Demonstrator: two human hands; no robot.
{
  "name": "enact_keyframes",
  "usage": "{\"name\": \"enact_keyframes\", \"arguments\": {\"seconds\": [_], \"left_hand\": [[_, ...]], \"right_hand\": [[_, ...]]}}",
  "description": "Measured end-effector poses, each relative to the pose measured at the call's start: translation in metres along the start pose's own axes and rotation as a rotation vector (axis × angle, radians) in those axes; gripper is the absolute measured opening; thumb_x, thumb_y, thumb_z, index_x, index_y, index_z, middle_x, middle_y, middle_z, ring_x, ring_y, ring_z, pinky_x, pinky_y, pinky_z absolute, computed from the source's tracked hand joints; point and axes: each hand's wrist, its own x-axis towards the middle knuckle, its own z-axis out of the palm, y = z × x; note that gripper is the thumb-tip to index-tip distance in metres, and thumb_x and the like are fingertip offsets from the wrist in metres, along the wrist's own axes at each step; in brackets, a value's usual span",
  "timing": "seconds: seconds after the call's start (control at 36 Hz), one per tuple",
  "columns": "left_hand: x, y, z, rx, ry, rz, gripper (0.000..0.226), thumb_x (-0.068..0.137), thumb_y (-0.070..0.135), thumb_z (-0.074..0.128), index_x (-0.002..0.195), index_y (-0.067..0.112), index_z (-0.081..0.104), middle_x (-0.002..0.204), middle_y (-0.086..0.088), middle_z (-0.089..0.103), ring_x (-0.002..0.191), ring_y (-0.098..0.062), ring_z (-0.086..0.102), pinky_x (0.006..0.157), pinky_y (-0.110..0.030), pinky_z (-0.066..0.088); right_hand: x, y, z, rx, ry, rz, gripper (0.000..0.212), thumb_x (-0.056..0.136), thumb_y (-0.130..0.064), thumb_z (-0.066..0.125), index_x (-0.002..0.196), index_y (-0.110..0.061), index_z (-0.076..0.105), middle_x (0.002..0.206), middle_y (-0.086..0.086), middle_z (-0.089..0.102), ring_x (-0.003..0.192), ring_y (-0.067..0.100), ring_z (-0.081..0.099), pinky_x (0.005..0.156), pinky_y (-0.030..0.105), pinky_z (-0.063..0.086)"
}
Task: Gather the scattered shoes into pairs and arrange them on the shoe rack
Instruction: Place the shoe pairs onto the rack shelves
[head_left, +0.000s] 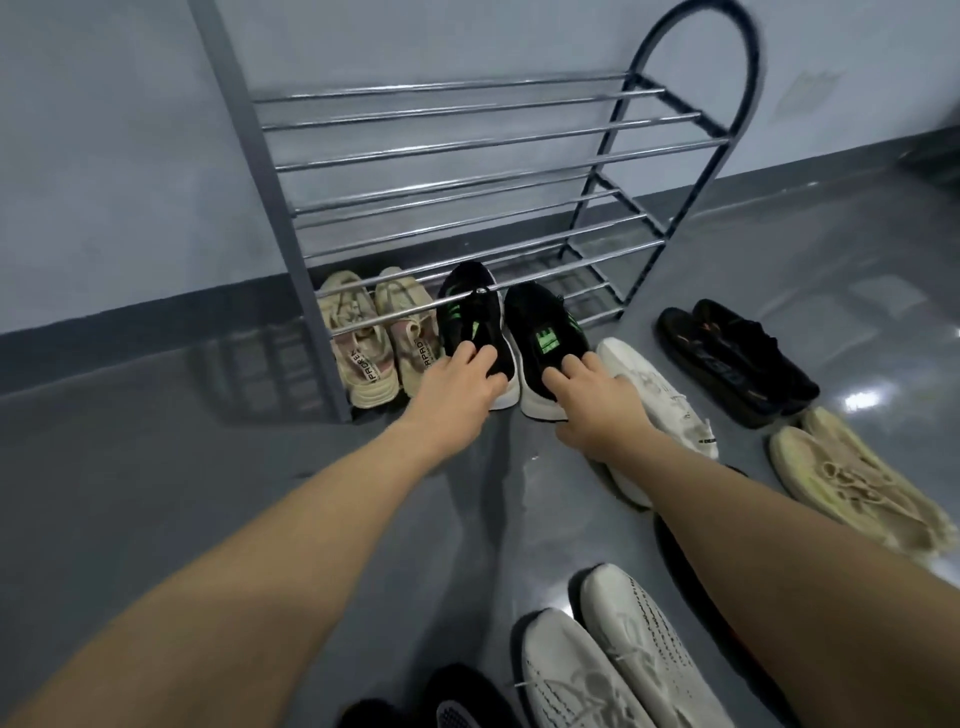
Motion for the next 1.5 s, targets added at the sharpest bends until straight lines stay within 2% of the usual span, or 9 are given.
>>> {"name": "enact_keyframes", "arguments": {"seconds": [0.19, 0.28, 0.36, 0.67, 0.92, 1.11, 1.22, 1.39, 1.5], "left_hand": [[0.01, -0.009, -0.013, 0.029, -0.062, 0.009, 0.034, 0.08, 0.025, 0.071, 0.111, 0.016, 0.06, 0.112, -0.005, 0.05, 0.104, -0.025, 0.048, 0.065, -0.028, 0.028], [0.023, -0.005, -0.004, 0.004, -0.081, -0.012, 0.043, 0.094, 0.029, 0.053, 0.133, 0.015, 0.044, 0.129, -0.004, 0.038, 0.12, -0.025, 0.036, 0.076, -0.03, 0.034], [0.035, 0.001, 0.003, -0.032, -0.064, -0.079, 0.047, 0.094, 0.03, 0.052, 0.137, 0.016, 0.04, 0.131, -0.003, 0.036, 0.122, -0.023, 0.033, 0.085, -0.03, 0.038], [0.109, 0.022, 0.048, -0.017, -0.14, -0.31, 0.043, 0.094, 0.022, 0.052, 0.134, 0.015, 0.042, 0.13, -0.005, 0.035, 0.121, -0.025, 0.034, 0.075, -0.031, 0.043], [0.157, 0.026, 0.086, 0.034, -0.162, -0.482, 0.044, 0.093, 0.017, 0.052, 0.136, 0.013, 0.04, 0.13, -0.007, 0.034, 0.121, -0.026, 0.034, 0.066, -0.029, 0.032], [0.164, 0.025, 0.106, 0.021, -0.193, -0.541, 0.045, 0.094, 0.02, 0.049, 0.138, 0.013, 0.04, 0.129, -0.009, 0.038, 0.12, -0.027, 0.036, 0.063, -0.03, 0.032], [0.16, 0.028, 0.118, 0.042, -0.179, -0.57, 0.042, 0.088, 0.018, 0.06, 0.128, 0.012, 0.05, 0.116, -0.011, 0.047, 0.109, -0.028, 0.046, 0.055, -0.03, 0.028], [0.172, 0.028, 0.134, 0.093, -0.251, -0.576, 0.057, 0.09, 0.023, 0.053, 0.143, 0.017, 0.031, 0.125, -0.01, 0.038, 0.118, -0.029, 0.038, 0.087, -0.037, 0.038], [0.172, 0.022, 0.14, 0.142, -0.288, -0.565, 0.067, 0.087, 0.03, 0.057, 0.145, 0.016, 0.027, 0.136, -0.012, 0.033, 0.129, -0.032, 0.03, 0.11, -0.051, 0.022]], "right_hand": [[0.011, 0.005, -0.004, -0.018, 0.006, -0.004, 0.039, 0.08, -0.021, 0.062, 0.113, -0.02, 0.043, 0.114, 0.0, 0.043, 0.111, 0.022, 0.039, 0.066, 0.034, 0.032], [0.022, 0.015, 0.001, -0.014, 0.014, -0.026, 0.037, 0.081, -0.019, 0.06, 0.114, -0.019, 0.043, 0.115, 0.0, 0.043, 0.111, 0.022, 0.039, 0.066, 0.032, 0.032], [0.035, 0.03, 0.009, 0.021, 0.022, -0.049, 0.036, 0.082, -0.015, 0.059, 0.114, -0.018, 0.043, 0.114, 0.002, 0.043, 0.112, 0.023, 0.038, 0.067, 0.033, 0.036], [0.103, 0.084, 0.06, 0.091, 0.112, -0.152, 0.042, 0.08, -0.006, 0.059, 0.115, -0.019, 0.041, 0.114, 0.002, 0.04, 0.113, 0.024, 0.036, 0.069, 0.034, 0.034], [0.167, 0.112, 0.097, 0.125, 0.166, -0.247, 0.046, 0.082, -0.004, 0.055, 0.122, -0.019, 0.04, 0.119, 0.004, 0.04, 0.115, 0.024, 0.035, 0.068, 0.032, 0.033], [0.195, 0.122, 0.11, 0.241, 0.205, -0.33, 0.047, 0.079, 0.001, 0.054, 0.122, -0.015, 0.045, 0.117, 0.007, 0.043, 0.114, 0.027, 0.036, 0.083, 0.035, 0.038], [0.201, 0.12, 0.122, 0.293, 0.244, -0.362, 0.046, 0.077, 0.004, 0.056, 0.12, -0.012, 0.048, 0.117, 0.012, 0.043, 0.109, 0.031, 0.037, 0.084, 0.037, 0.04], [0.207, 0.114, 0.144, 0.301, 0.135, -0.352, 0.059, 0.078, -0.001, 0.059, 0.131, -0.016, 0.04, 0.144, 0.009, 0.029, 0.131, 0.033, 0.025, 0.113, 0.049, 0.023], [0.216, 0.111, 0.147, 0.289, 0.075, -0.361, 0.067, 0.077, -0.009, 0.063, 0.136, -0.02, 0.033, 0.147, 0.003, 0.03, 0.138, 0.026, 0.02, 0.115, 0.056, 0.013]]}}
